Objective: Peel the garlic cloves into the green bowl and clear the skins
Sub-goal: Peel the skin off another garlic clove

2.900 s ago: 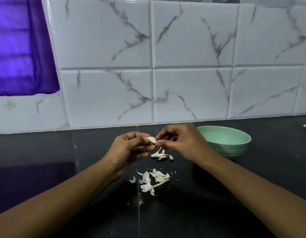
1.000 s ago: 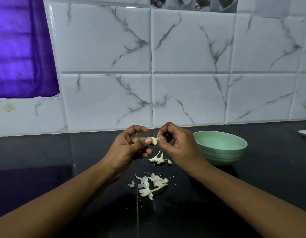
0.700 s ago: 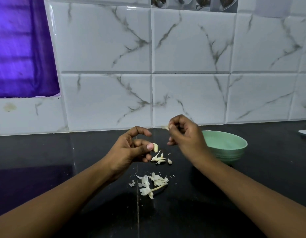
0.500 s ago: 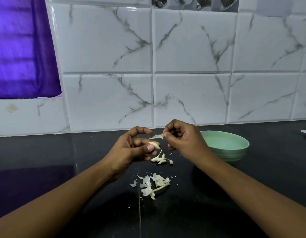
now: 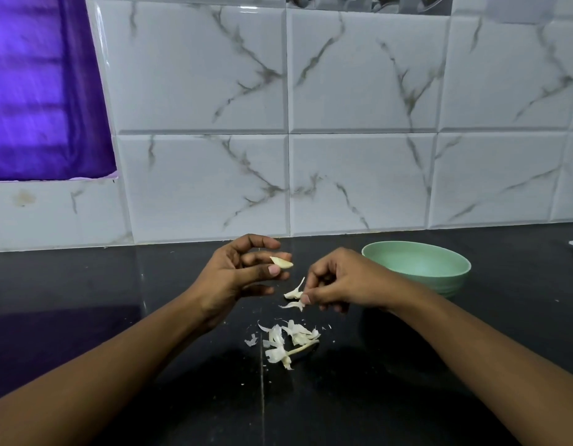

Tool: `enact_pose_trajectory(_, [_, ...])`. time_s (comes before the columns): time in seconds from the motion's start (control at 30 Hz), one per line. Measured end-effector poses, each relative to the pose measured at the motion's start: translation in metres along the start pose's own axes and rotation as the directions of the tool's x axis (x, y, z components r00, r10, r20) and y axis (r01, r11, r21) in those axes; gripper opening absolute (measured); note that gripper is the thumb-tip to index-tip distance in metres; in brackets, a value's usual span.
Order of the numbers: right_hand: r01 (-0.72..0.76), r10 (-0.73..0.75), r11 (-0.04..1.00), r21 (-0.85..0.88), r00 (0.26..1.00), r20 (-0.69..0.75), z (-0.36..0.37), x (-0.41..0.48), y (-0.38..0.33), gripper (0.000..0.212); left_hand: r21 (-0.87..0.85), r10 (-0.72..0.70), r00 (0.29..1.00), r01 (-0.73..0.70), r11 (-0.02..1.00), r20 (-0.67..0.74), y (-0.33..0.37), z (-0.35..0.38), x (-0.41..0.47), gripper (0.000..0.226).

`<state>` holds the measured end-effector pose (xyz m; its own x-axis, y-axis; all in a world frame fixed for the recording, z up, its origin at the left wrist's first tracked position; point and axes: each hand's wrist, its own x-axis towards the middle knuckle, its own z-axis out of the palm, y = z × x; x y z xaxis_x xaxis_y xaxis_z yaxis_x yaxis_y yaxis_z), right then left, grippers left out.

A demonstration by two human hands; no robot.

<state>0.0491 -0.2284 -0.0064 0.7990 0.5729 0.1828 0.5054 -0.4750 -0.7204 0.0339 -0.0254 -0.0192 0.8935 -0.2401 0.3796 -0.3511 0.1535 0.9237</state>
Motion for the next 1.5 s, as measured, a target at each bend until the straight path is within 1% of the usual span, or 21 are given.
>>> enact_pose_trajectory(0.07, [0.036, -0.036, 0.999, 0.000, 0.999, -0.028, 0.002, 0.002, 0.002, 0.018, 0.011, 0.000, 1.000, 0.000, 1.000, -0.004, -0.001, 0.000, -0.001, 0.032])
enact_pose_trajectory(0.2, [0.118, -0.107, 0.987, 0.107, 0.989, -0.105, 0.000, 0.002, 0.003, 0.019, 0.038, 0.006, 0.999, -0.004, 0.999, -0.032, -0.002, 0.000, -0.001, 0.026])
enact_pose_trajectory(0.27, [0.177, -0.153, 0.973, 0.146, 0.974, -0.166, 0.000, 0.002, 0.002, 0.021, 0.046, 0.005, 0.998, -0.002, 0.999, -0.055, -0.003, -0.001, -0.001, 0.022])
enact_pose_trajectory(0.4, [0.274, -0.242, 0.959, 0.075, 0.926, -0.291, 0.006, 0.003, 0.004, 0.024, 0.084, 0.004, 0.997, 0.003, 0.996, -0.076, -0.003, -0.001, -0.001, 0.024])
enact_pose_trajectory(0.5, [0.287, -0.259, 0.957, 0.045, 0.911, -0.320, 0.010, 0.005, 0.005, 0.020, 0.112, 0.017, 0.997, -0.008, 0.994, -0.079, -0.004, 0.000, -0.001, 0.025])
enact_pose_trajectory(0.63, [0.248, -0.214, 0.966, 0.073, 0.924, -0.317, 0.012, 0.005, 0.002, 0.017, 0.155, 0.036, 0.998, -0.027, 0.988, -0.055, -0.004, 0.002, -0.001, 0.026])
enact_pose_trajectory(0.77, [0.190, -0.149, 0.972, 0.135, 0.952, -0.267, 0.010, 0.004, 0.002, 0.013, 0.216, 0.063, 0.998, -0.055, 0.975, -0.031, -0.004, 0.002, -0.001, 0.025])
enact_pose_trajectory(0.87, [0.166, -0.135, 0.979, 0.120, 0.963, -0.232, 0.008, 0.003, 0.002, 0.009, 0.297, 0.079, 0.997, -0.077, 0.952, 0.006, -0.004, 0.003, -0.001, 0.021])
enact_pose_trajectory(0.93, [0.172, -0.148, 0.982, 0.082, 0.960, -0.238, 0.005, 0.003, 0.003, 0.009, 0.336, 0.097, 0.995, -0.095, 0.937, 0.009, -0.004, 0.003, -0.001, 0.023])
enact_pose_trajectory(1.0, [0.180, -0.182, 0.983, -0.025, 0.957, -0.226, 0.003, 0.003, 0.003, 0.011, 0.423, 0.130, 0.991, -0.127, 0.897, 0.022, -0.004, 0.002, 0.000, 0.025])
enact_pose_trajectory(1.03, [0.179, -0.188, 0.982, -0.060, 0.960, -0.206, 0.004, 0.004, 0.003, 0.011, 0.497, 0.147, 0.988, -0.148, 0.855, 0.041, -0.005, 0.002, -0.001, 0.026])
enact_pose_trajectory(1.07, [0.174, -0.183, 0.983, -0.062, 0.966, -0.184, 0.005, 0.004, 0.002, 0.012, 0.562, 0.161, 0.985, -0.169, 0.810, 0.064, -0.005, 0.002, -0.001, 0.028])
enact_pose_trajectory(1.1, [0.166, -0.167, 0.986, -0.022, 0.972, -0.165, 0.007, 0.004, 0.002, 0.012, 0.598, 0.166, 0.983, -0.180, 0.781, 0.079, -0.006, 0.002, -0.002, 0.029])
enact_pose_trajectory(1.13, [0.153, -0.145, 0.987, 0.043, 0.977, -0.154, 0.008, 0.005, 0.002, 0.012, 0.604, 0.161, 0.983, -0.179, 0.776, 0.084, -0.006, 0.002, -0.002, 0.029])
enact_pose_trajectory(1.2, [0.125, -0.100, 0.983, 0.136, 0.979, -0.175, 0.009, 0.006, 0.002, 0.011, 0.566, 0.133, 0.988, -0.151, 0.811, 0.074, -0.007, 0.003, -0.002, 0.029])
enact_pose_trajectory(1.33, [0.115, -0.090, 0.989, 0.090, 0.967, -0.238, 0.004, 0.007, 0.005, 0.016, 0.378, 0.057, 0.998, -0.064, 0.924, 0.031, -0.006, 0.001, -0.001, 0.024])
enact_pose_trajectory(1.4, [0.160, -0.140, 0.986, 0.046, 0.947, -0.291, 0.001, 0.007, 0.006, 0.011, 0.284, 0.037, 0.999, -0.039, 0.958, 0.014, -0.006, 0.002, -0.001, 0.024])
enact_pose_trajectory(1.47, [0.244, -0.232, 0.970, -0.010, 0.908, -0.348, -0.001, 0.006, 0.006, 0.019, 0.211, 0.028, 1.000, -0.027, 0.977, -0.003, -0.005, 0.003, -0.001, 0.025])
enact_pose_trajectory(1.5, [0.291, -0.284, 0.956, -0.035, 0.892, -0.351, -0.002, 0.004, 0.005, 0.024, 0.178, 0.022, 1.000, -0.020, 0.984, -0.011, -0.005, 0.003, -0.001, 0.025])
